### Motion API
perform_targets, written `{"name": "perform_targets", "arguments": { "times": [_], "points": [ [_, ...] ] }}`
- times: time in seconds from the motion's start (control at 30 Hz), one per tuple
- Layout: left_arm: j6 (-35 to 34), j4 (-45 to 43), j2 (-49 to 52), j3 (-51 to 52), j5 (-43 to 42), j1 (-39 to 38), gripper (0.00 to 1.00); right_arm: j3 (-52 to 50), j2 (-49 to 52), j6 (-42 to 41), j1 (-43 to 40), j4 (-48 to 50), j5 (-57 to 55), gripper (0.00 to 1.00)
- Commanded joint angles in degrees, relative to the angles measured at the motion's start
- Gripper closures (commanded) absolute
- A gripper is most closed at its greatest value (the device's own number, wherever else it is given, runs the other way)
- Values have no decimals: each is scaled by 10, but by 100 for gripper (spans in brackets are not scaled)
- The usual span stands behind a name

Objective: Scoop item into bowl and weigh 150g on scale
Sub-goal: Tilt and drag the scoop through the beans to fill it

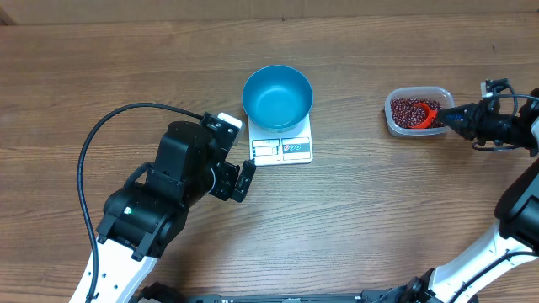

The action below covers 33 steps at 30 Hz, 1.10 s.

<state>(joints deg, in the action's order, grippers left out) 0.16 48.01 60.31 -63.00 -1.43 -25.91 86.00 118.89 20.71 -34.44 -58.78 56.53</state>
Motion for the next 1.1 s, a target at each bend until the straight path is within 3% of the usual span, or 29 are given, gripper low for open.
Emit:
{"name": "perform_targets", "arguments": {
  "times": [0.0, 1.07],
  "points": [
    [-3, -2, -7, 2, 4, -4, 1, -5, 7, 8, -14, 0, 31, 96],
    [-3, -2, -7, 2, 4, -4, 0, -5, 7, 8, -33, -24, 145, 96]
  ]
}}
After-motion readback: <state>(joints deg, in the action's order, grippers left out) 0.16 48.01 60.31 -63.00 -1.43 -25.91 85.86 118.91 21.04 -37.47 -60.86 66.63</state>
